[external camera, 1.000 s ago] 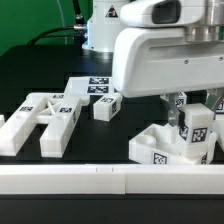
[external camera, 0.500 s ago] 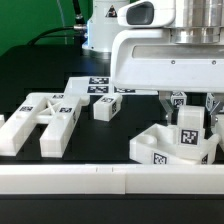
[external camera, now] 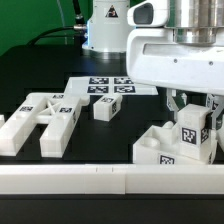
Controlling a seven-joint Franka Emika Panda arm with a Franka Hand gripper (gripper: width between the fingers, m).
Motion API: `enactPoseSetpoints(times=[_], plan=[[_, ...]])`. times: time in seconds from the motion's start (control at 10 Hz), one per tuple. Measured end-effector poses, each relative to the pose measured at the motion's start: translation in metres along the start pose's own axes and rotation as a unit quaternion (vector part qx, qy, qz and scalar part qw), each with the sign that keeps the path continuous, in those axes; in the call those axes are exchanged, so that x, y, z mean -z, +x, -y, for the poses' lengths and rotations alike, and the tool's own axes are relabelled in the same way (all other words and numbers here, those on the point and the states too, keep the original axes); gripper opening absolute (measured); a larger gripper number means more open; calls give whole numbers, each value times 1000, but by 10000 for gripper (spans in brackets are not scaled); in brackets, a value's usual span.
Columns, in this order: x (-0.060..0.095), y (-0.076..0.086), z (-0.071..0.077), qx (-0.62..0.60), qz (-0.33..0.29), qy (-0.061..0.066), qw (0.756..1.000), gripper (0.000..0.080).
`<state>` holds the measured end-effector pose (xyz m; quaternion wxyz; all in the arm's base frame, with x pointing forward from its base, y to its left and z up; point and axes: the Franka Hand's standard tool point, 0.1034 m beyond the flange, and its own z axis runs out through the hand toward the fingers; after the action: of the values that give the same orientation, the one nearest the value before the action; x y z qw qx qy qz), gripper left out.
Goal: Assemble chair
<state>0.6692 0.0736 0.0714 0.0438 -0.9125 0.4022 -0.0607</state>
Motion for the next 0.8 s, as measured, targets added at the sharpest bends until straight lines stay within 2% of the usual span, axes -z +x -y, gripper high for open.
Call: enactPoseSetpoints(times=[0.3,0.5,0.6,0.7,0.8], plan=[[-1,-16,11,-184,13,11,983,291],[-2,-19,16,-276,24,16,961,291],[-3,-22,20,-363,32,21,931,291],[-3,-23,23,-395,36,22,918,291],[-3,-24,23,-396,36,22,917,291]])
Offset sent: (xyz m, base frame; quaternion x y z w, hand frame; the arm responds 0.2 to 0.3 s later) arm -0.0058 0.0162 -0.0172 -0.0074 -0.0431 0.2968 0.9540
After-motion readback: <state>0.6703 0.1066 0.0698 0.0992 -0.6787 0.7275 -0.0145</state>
